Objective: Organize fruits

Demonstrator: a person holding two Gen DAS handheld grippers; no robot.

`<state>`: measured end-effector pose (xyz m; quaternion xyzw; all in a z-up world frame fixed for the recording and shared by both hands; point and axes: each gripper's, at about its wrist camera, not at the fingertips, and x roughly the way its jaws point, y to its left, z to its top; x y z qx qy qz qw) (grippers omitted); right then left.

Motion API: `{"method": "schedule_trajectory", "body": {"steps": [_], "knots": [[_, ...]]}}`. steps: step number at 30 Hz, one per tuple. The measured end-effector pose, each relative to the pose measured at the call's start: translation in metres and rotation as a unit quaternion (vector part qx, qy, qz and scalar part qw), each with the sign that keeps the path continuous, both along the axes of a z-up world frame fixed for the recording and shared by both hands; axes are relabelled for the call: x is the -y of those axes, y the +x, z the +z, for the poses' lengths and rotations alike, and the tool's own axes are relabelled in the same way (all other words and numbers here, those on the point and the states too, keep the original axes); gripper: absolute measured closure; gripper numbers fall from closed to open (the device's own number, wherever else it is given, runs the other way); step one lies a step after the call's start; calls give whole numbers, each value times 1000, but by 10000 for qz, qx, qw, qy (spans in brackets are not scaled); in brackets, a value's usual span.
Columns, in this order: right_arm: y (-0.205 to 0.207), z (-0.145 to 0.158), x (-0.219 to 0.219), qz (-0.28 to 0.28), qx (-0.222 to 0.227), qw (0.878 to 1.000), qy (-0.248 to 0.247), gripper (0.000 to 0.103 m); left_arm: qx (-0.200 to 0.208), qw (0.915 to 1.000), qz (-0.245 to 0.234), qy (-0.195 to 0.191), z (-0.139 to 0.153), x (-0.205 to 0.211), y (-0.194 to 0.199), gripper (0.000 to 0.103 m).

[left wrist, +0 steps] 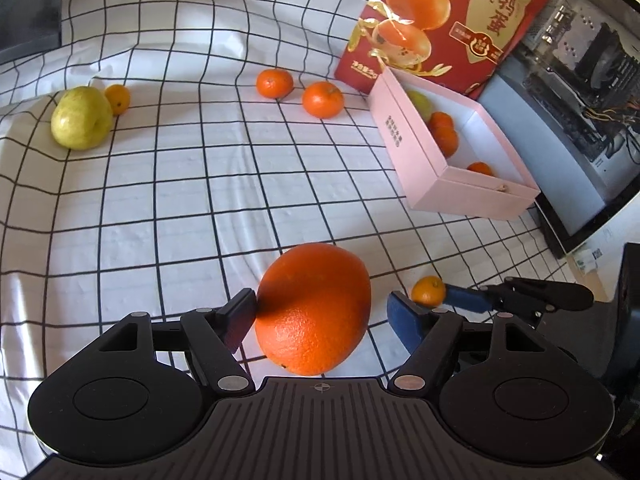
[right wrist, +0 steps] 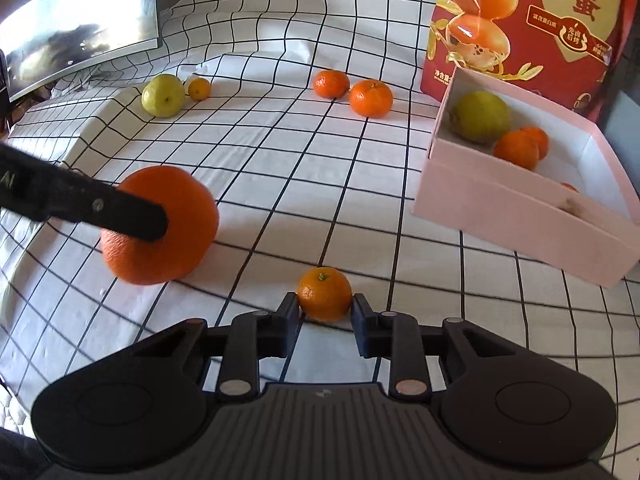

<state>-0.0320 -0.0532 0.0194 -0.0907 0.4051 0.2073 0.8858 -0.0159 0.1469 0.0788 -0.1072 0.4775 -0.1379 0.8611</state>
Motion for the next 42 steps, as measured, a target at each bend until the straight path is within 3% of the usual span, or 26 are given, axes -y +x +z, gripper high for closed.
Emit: {"method": "schedule_trajectory", "body": {"steps": [8,12,16,18,21,23,28,37,39,42], "knots": [[0,0,-2,-83,52,10000,17,74,-148,9997,56,183,-6,-2,5,26],[2,0,-4,-107,33,9999,40,73,-179,9998,-104,47,-2,-3,2,26],[3,0,-4,-108,25,9999,27,61,-236,9988,-272,-327,5,-8,-2,28],[2,-1,-4,-104,42,9999,0,60,-257,9984,-281,-422,7,-10,-4,32],[2,-1,-6,-75,61,9999,-37,57,-154,9997,-118,-122,6,-9,-5,31],[1,-1,-7,-63,81,9999,-61,54,-114,9998,-8,-137,4,-12,-4,29],[-1,-1,-7,-57,92,9999,-61,53,-58,9997,-169,-161,3,-4,10,28],[-1,-1,-10,24,91,9999,-93,53,-379,9966,-650,-334,-19,34,34,26],[3,-1,-11,27,102,9999,-66,53,-368,9969,-675,-151,-23,42,35,26],[13,-2,-6,-153,118,9998,53,55,-402,9973,-549,-272,-24,38,37,26]]}}
